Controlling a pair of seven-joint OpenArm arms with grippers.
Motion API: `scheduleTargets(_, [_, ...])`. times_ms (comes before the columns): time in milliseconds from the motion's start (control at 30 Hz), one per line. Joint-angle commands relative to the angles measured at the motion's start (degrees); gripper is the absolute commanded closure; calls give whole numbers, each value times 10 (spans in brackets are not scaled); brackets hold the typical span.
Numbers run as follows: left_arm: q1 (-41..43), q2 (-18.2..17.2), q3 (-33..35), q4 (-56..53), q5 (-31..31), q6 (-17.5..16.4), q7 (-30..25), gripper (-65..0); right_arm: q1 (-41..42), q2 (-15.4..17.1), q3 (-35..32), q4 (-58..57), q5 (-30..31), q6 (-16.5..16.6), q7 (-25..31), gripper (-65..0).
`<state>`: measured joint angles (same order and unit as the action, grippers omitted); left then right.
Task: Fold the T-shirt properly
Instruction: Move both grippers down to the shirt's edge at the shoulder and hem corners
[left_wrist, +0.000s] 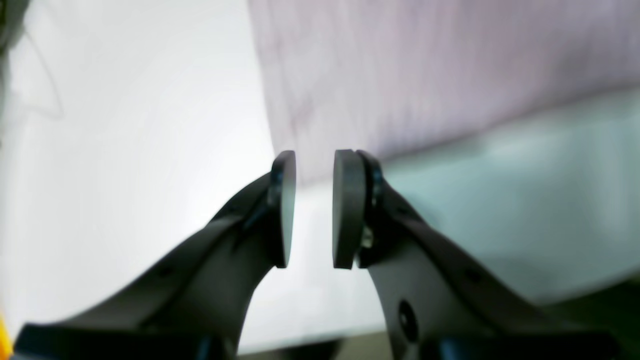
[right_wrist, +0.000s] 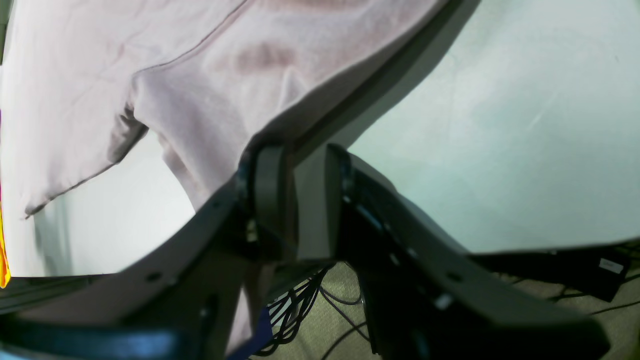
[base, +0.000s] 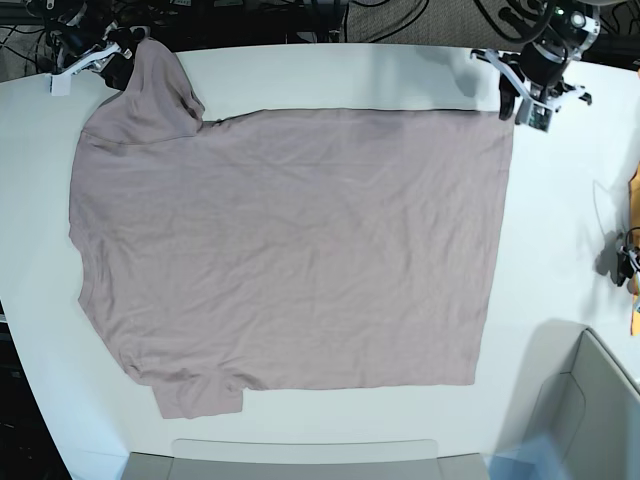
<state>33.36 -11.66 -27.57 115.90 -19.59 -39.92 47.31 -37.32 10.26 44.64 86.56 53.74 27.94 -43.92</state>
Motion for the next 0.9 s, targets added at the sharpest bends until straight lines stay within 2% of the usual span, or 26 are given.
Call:
scheduleTargets(0, [-5,-13,-25,11,-43,-1,16,-142,-7,6,0,1,-29,-9,-22,-146])
scheduleTargets(100, [-40,-18,-87,1,-110,-1,83,-143,-9,6,0,1,-29,-8,-22,-146])
scheduleTargets(300, [-95,-19,-95,-65,-88,0,138,-144,-7,6,0,0,-29,-8,-22,-146])
scheduleTargets(567, [-109,-21,-95,-215,-85,-1,136,-144,-7,6,0,1,-29,-8,-23,-146])
scheduleTargets(867, [-110,-16,-44,-224,-88,-1,136,-144,1,6,-10,1,-29,-8,-24,-146])
